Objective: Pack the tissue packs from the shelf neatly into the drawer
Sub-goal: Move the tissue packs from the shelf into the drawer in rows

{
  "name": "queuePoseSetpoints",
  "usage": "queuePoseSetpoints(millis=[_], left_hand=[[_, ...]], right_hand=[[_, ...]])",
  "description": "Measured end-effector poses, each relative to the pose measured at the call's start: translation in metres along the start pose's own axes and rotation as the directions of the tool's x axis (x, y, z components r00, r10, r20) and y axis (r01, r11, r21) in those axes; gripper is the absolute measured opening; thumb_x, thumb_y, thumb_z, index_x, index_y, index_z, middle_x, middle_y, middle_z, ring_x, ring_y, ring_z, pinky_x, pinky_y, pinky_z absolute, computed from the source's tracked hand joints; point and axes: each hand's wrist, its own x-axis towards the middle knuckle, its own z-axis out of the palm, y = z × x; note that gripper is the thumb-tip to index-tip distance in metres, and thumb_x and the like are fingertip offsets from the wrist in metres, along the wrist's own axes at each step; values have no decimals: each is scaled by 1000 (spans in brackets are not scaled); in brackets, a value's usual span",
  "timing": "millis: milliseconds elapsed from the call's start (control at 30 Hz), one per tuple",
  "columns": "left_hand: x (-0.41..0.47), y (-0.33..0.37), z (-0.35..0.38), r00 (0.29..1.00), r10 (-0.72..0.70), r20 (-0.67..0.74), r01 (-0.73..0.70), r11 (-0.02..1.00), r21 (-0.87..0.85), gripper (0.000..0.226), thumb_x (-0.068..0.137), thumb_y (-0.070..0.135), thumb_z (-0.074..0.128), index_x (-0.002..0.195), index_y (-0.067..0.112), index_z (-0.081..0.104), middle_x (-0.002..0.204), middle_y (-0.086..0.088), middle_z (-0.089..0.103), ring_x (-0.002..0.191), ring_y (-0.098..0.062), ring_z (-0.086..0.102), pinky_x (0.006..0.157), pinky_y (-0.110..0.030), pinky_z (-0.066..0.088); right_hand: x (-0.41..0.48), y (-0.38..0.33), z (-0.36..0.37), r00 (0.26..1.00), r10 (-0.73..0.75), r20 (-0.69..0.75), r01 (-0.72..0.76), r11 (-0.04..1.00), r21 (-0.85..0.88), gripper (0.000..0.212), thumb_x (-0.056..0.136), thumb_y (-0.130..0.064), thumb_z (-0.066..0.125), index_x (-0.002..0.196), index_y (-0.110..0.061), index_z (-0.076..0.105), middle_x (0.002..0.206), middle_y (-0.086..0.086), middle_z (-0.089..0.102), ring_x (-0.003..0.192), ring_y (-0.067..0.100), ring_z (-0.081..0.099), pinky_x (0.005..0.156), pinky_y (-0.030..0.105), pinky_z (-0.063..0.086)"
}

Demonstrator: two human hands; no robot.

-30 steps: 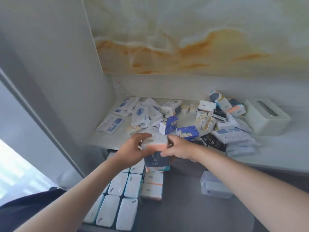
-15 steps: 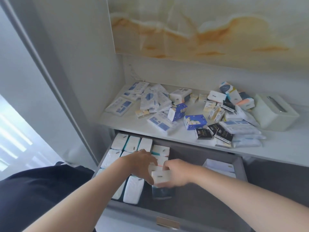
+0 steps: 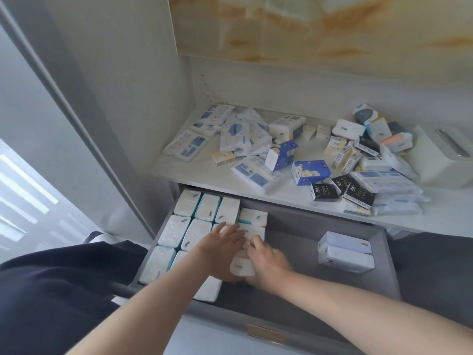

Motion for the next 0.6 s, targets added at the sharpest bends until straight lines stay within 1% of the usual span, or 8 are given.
queuePoseSetpoints(millis=[67, 167, 267, 367, 433, 500, 533, 600], left_hand=[[3, 2, 11, 1000, 2, -10, -1, 999, 37, 100, 81, 79, 38, 152, 10, 22, 159, -6, 19, 150, -25, 0, 121, -50, -2], [7, 3, 17, 999, -15, -39, 16, 999, 27, 98, 82, 77, 43, 150, 9, 24, 156, -6, 23, 148, -26, 6, 120, -49, -2], [7, 4, 13, 999, -20, -34, 20, 1000, 12, 98, 82, 74, 48, 150, 9, 23, 155, -6, 23, 146, -27, 10, 121, -48, 1], [6, 5, 11, 999, -26, -24, 27, 999, 21, 94, 84, 64, 53, 152, 9, 19, 157, -7, 19, 148, -26, 7, 121, -48, -2], [6, 6, 11, 999, -28, -19, 28, 999, 37, 93, 84, 60, 56, 152, 9, 19, 157, -7, 19, 148, -27, 7, 120, -49, -2], [6, 5, 8, 1000, -20, 4, 20, 999, 44, 92, 83, 57, 58, 152, 11, 20, 156, -6, 20, 147, -27, 8, 121, -49, 1], [7, 5, 5, 1000, -14, 17, 14, 999, 34, 91, 82, 57, 60, 152, 12, 21, 156, -6, 21, 148, -27, 9, 121, -48, 3], [7, 2, -3, 1000, -18, 21, 19, 999, -45, 87, 83, 54, 61, 151, 15, 25, 155, -3, 26, 146, -25, 14, 121, -45, 10]], right_hand=[[3, 1, 8, 1000, -4, -9, 4, 1000, 14, 72, 79, -54, 71, 131, -15, 39, 127, 4, 33, 115, 26, 52, 86, 41, 51], [5, 7, 11, 1000, -20, 19, 18, 991, 135, 85, 75, -58, 74, 135, -17, 31, 141, 4, 20, 124, 30, 48, 92, 42, 50], [3, 20, 7, 990, -39, 138, 3, 967, 253, 106, 70, -51, 78, 149, -22, 13, 159, -2, -6, 139, 34, 36, 106, 43, 41], [-5, 30, 5, 982, -65, 176, 16, 964, 264, 104, 80, -41, 71, 156, -27, 0, 161, -9, -17, 142, 34, 33, 109, 39, 36], [-7, 30, 5, 980, -65, 190, 17, 969, 247, 100, 85, -43, 69, 157, -25, 3, 162, -9, -18, 140, 35, 36, 108, 40, 37], [-5, 29, 2, 972, -62, 227, 10, 974, 224, 101, 83, -46, 71, 157, -25, 7, 162, -8, -16, 137, 37, 41, 107, 42, 40], [-2, 30, -3, 965, -64, 255, 8, 977, 215, 102, 80, -47, 73, 157, -25, 10, 163, -6, -12, 135, 37, 43, 107, 42, 42], [4, 32, -19, 954, -77, 290, 15, 977, 211, 93, 76, -45, 73, 152, -24, 24, 160, 1, 10, 130, 34, 47, 104, 42, 44]])
